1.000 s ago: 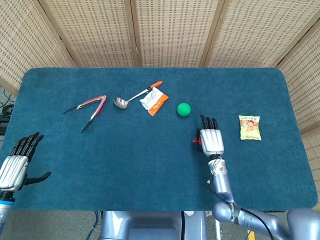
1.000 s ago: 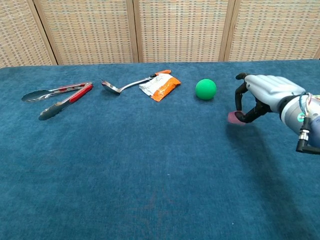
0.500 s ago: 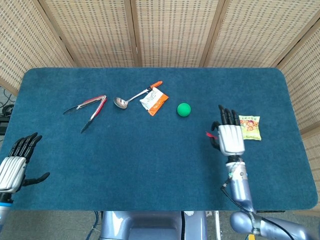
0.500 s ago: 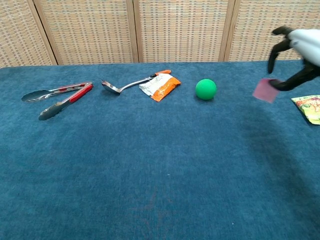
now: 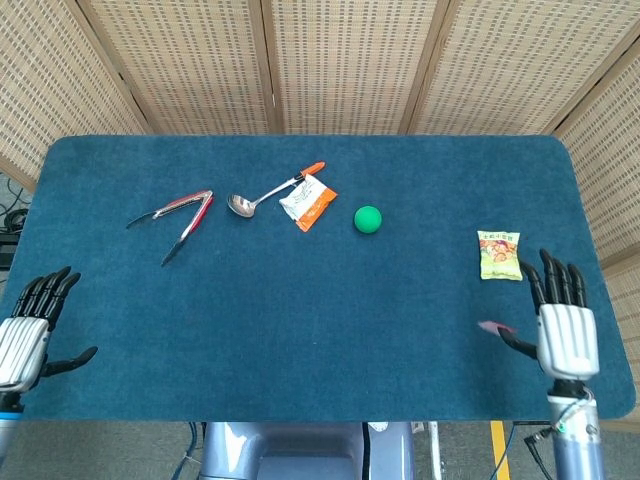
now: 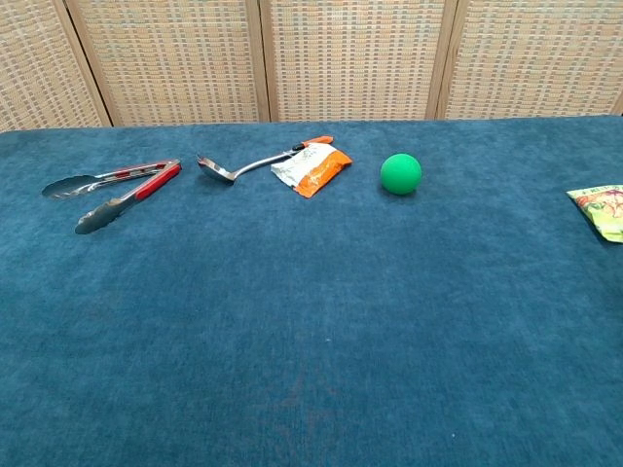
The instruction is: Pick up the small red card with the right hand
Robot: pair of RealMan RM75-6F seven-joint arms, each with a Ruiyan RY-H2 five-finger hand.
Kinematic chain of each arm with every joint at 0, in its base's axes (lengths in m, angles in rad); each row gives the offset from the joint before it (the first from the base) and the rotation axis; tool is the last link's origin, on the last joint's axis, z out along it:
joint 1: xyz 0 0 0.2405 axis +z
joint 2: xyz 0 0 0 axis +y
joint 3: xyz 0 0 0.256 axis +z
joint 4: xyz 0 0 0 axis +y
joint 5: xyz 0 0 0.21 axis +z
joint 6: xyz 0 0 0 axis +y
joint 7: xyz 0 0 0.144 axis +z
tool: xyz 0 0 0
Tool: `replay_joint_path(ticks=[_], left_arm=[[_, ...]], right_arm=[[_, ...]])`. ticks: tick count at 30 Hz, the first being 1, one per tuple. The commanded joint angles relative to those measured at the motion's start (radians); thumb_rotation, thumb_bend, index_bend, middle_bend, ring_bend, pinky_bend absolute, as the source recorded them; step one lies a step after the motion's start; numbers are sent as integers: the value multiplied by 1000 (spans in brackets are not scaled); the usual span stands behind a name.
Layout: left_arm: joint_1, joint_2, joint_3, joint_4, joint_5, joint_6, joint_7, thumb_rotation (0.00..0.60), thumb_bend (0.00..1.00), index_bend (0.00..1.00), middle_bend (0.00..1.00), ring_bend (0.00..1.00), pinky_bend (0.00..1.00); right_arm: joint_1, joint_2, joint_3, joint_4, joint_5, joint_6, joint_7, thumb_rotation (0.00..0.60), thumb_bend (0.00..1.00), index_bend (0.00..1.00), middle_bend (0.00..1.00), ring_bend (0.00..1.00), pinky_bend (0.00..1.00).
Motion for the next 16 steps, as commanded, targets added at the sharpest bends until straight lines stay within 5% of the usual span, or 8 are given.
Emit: replay_joint_path(ticks=[1, 16], left_arm=[[4, -12, 1, -1, 7, 10, 24, 600, 181, 0, 0, 0, 0], [12, -40, -6, 0, 5, 26, 86, 600, 179, 0, 0, 0, 0]], right_arm=[[-65, 28, -55, 33, -83, 57, 60, 600, 144, 94, 0, 0, 0], [-130, 46, -70, 122, -125, 44, 187, 600, 131, 68, 0, 0, 0]])
